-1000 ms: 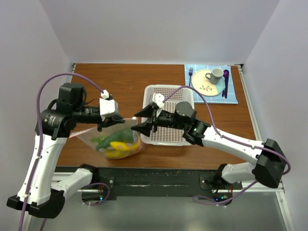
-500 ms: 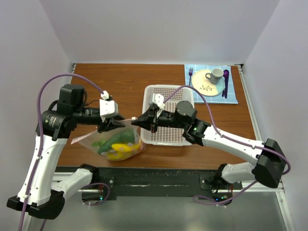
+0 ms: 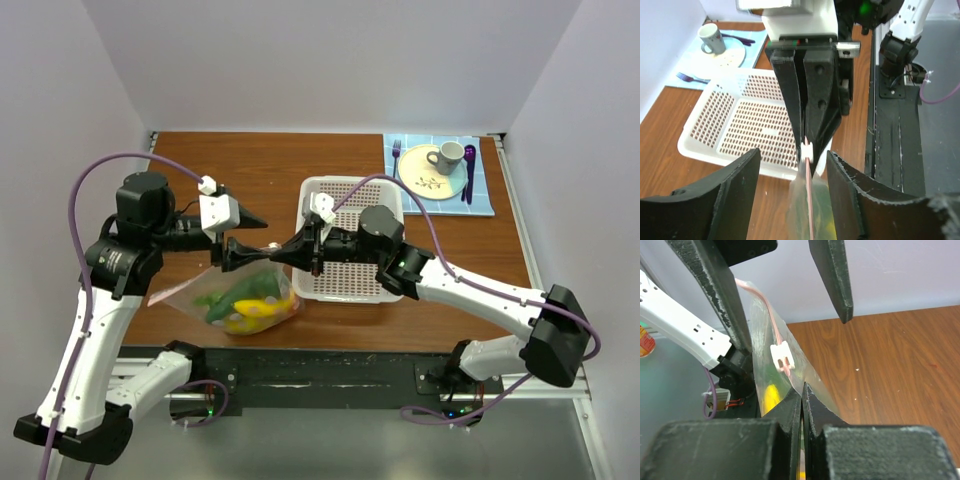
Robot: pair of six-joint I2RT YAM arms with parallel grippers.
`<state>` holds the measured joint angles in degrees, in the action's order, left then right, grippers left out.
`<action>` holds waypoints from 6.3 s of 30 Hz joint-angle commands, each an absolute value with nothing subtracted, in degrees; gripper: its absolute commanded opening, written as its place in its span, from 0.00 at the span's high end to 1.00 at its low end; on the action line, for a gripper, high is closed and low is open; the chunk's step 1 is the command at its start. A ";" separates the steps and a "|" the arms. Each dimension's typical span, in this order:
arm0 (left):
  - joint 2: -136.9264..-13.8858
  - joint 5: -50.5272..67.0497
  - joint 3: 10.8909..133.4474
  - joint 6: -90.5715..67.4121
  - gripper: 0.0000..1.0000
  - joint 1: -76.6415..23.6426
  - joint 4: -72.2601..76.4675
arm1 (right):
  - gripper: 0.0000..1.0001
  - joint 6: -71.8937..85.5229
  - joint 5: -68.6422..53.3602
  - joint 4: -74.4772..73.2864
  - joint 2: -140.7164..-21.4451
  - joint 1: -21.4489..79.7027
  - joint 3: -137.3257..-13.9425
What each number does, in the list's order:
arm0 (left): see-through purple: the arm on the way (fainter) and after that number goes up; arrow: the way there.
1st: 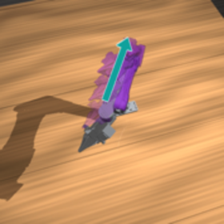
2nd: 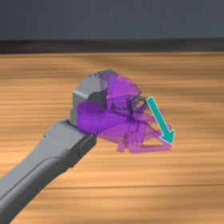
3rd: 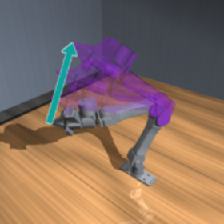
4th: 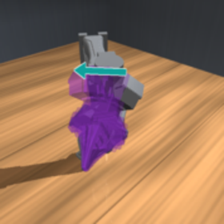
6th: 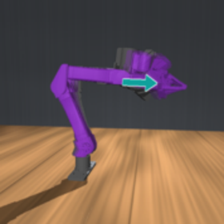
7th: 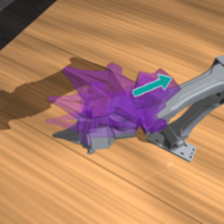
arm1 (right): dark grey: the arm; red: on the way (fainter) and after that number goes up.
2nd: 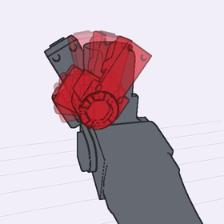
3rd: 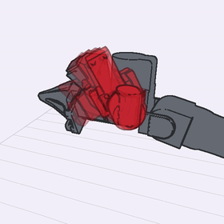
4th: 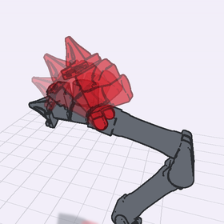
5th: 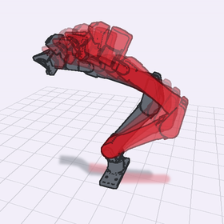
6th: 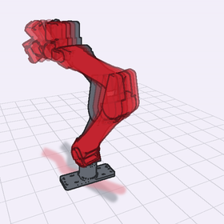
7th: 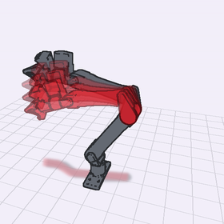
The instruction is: Open the zip-top bag and remove the fake food
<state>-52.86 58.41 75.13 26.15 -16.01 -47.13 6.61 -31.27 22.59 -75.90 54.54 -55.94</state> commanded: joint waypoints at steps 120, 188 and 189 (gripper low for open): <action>-53.61 8.69 77.96 58.97 1.00 -1.78 -52.64 | 1.00 12.74 14.94 12.59 -58.63 54.58 -42.01; -47.81 45.01 84.46 40.71 0.26 -0.97 -66.37 | 0.70 33.22 21.86 -24.44 -83.86 74.35 -73.75; -47.81 44.30 84.46 40.17 0.24 -0.97 -65.57 | 0.66 33.57 23.19 -24.43 -83.50 74.88 -72.61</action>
<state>-47.92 43.29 82.30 44.73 -1.26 -69.82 29.87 14.87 -21.54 -85.80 73.12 -76.27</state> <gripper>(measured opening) 0.705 0.266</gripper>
